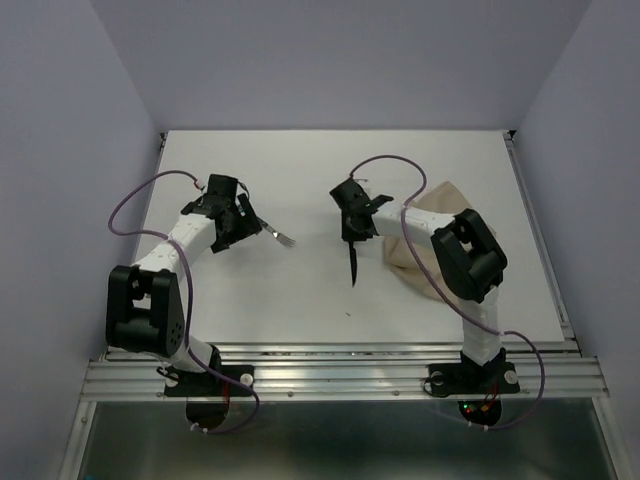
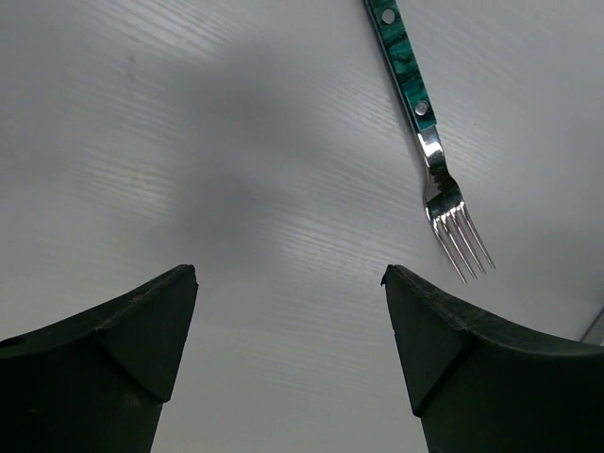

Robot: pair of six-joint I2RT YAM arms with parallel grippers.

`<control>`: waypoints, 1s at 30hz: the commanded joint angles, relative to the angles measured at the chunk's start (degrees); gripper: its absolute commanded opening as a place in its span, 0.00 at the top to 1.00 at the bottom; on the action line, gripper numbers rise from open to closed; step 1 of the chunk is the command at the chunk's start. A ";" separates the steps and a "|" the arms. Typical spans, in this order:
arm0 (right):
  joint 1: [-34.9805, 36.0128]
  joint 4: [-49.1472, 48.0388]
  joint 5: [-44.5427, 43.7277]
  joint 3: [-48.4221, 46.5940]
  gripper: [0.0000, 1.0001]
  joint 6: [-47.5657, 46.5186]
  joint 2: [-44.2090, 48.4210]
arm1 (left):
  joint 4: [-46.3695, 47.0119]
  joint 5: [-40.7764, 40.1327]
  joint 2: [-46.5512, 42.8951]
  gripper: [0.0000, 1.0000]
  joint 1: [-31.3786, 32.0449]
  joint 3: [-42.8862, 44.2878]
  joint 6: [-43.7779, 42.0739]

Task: Fold the napkin into a case and place the utensils inside
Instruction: Pick up the knife from the center of the board, then move the knife to the center of the board.

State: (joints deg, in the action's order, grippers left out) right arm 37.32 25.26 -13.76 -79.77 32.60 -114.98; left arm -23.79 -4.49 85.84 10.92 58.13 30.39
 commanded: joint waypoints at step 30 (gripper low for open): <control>3.38 -10.23 4.19 -35.22 0.31 -8.34 -11.99 | -3.46 0.63 -4.10 0.08 -3.63 1.72 0.02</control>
State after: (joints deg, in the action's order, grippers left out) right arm 43.86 18.13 -3.42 -122.91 24.43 -141.93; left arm -27.68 -3.66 83.29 6.17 56.90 29.89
